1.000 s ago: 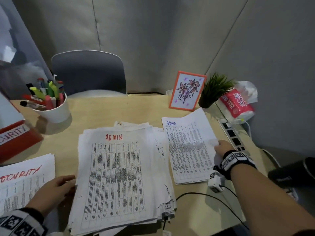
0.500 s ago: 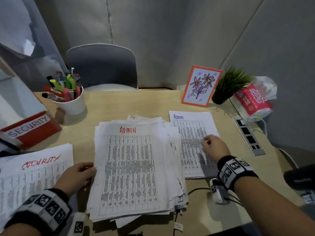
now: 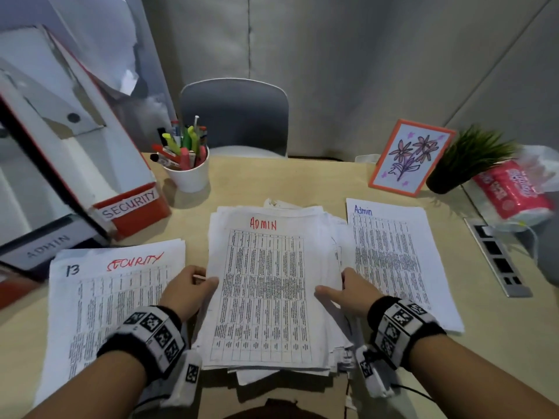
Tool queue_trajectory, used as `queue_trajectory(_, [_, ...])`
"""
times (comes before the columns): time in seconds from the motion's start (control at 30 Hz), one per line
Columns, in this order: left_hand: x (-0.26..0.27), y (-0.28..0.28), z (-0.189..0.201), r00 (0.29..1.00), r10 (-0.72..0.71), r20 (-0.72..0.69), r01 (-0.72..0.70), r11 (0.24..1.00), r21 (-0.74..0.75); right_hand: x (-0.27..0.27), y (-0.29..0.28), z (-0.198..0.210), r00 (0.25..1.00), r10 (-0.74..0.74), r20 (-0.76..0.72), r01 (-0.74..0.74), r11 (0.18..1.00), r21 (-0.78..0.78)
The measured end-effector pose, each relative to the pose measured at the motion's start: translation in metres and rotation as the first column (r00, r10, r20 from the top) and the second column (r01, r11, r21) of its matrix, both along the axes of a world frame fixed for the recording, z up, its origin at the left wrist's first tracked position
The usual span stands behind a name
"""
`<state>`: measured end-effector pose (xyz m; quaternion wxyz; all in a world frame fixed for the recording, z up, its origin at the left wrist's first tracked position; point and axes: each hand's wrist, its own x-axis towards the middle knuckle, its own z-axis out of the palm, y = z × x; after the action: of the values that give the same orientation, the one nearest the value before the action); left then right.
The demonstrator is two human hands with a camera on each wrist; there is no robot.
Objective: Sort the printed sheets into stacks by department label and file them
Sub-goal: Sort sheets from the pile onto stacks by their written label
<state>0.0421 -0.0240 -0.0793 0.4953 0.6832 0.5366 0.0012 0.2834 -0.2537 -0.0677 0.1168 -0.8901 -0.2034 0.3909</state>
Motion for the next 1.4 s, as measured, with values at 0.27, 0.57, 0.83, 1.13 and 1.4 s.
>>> queue_trajectory(0.27, [-0.003, -0.001, 0.013, 0.997, -0.039, -0.066, 0.048, 0.990, 0.130, -0.021, 0.024, 0.008, 0.986, 0.009, 0.167, -0.009, 1.000, -0.002])
queue_trajectory(0.57, [-0.005, -0.004, 0.012, 0.998, 0.031, 0.050, -0.033, 0.999, 0.034, -0.029, 0.044, 0.000, 0.980, -0.166, 0.107, 0.148, 0.975, 0.165])
queue_trajectory(0.83, [-0.010, 0.001, 0.005, 0.995, 0.089, 0.034, -0.091, 0.995, 0.041, 0.013, 0.016, -0.006, 0.834, -0.547, -0.069, 0.529, 0.761, 0.376])
queue_trajectory(1.13, [-0.010, 0.001, 0.008, 0.995, 0.098, 0.013, -0.099, 0.993, 0.070, 0.056, -0.022, -0.016, 0.616, -0.766, -0.184, 0.763, 0.522, 0.381])
queue_trajectory(1.4, [-0.012, -0.005, 0.015, 0.993, 0.122, 0.008, -0.122, 0.983, 0.138, 0.027, -0.007, -0.008, 0.713, -0.636, -0.296, 0.699, 0.605, 0.381])
